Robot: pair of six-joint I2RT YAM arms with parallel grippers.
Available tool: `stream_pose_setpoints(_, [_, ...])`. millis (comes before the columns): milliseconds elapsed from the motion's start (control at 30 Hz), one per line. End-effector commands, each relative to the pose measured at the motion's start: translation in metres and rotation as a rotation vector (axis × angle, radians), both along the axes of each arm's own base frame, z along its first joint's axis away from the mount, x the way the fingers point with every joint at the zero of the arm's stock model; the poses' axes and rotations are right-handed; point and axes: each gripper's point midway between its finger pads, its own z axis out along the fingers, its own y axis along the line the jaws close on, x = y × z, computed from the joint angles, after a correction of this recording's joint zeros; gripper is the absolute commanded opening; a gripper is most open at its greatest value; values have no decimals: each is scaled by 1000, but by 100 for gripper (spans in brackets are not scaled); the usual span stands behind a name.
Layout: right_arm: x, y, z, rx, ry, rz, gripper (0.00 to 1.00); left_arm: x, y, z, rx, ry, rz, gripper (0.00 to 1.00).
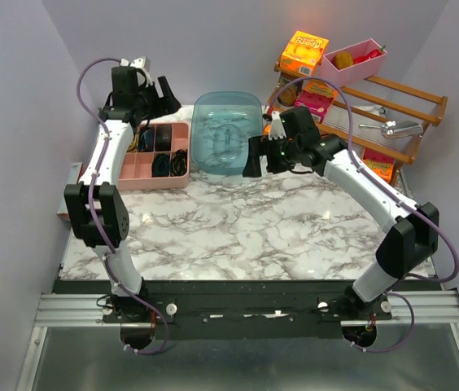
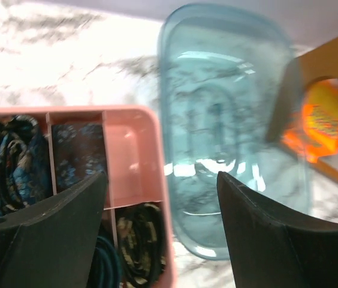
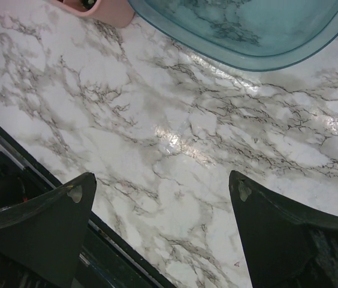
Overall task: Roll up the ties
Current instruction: Reset both arms
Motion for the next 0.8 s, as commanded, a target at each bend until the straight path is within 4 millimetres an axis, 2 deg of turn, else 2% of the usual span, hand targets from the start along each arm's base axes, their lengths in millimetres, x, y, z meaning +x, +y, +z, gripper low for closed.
stream_pose_setpoints(0, [-11, -10, 16, 15, -23, -19, 100, -24, -29, 74, -165, -155, -113, 92])
stream_pose_setpoints(67, [-15, -14, 22, 21, -38, -27, 100, -35, -37, 83, -233, -145, -134, 95])
stream_pose_setpoints(100, [-16, -15, 23, 22, -42, -30, 100, -39, -29, 91, -253, -152, -121, 96])
stream_pose_setpoints(133, [-19, -18, 20, 18, -35, -34, 100, -45, -33, 95, -280, -145, -144, 97])
stream_pose_setpoints(167, [-22, -20, 25, 24, -46, -40, 100, -50, -37, 93, -316, -124, -147, 98])
stream_pose_setpoints(233, [-27, -24, 21, 22, -40, -47, 100, -63, -40, 104, -347, -137, -164, 99])
stream_pose_setpoints(267, [-29, -26, 26, 29, -56, -54, 100, -68, -45, 100, -376, -133, -182, 99])
stream_pose_setpoints(300, [-31, -27, 26, 30, -57, -56, 100, -79, -48, 112, -388, -166, -197, 99])
stream_pose_setpoints(333, [-33, -29, 27, 33, -57, -61, 100, -85, -48, 115, -399, -184, -205, 99])
stream_pose_setpoints(367, [-36, -31, 22, 28, -55, -65, 100, -88, -48, 107, -405, -194, -201, 99])
stream_pose_setpoints(400, [-39, -33, 27, 36, -67, -68, 100, -101, -50, 122, -418, -234, -208, 99])
stream_pose_setpoints(467, [-43, -37, 22, 30, -61, -74, 100, -111, -51, 130, -424, -287, -223, 99])
stream_pose_setpoints(500, [-46, -39, 25, 34, -71, -79, 100, -122, -50, 126, -432, -279, -211, 99])
stream_pose_setpoints(567, [-49, -41, 24, 37, -70, -84, 100, -130, -50, 130, -434, -306, -210, 99])
stream_pose_setpoints(600, [-52, -43, 19, 31, -61, -86, 100, -139, -51, 128, -436, -308, -210, 99])
stream_pose_setpoints(767, [-62, -47, 17, 53, -60, -94, 100, -162, -53, 126, -444, -323, -232, 99])
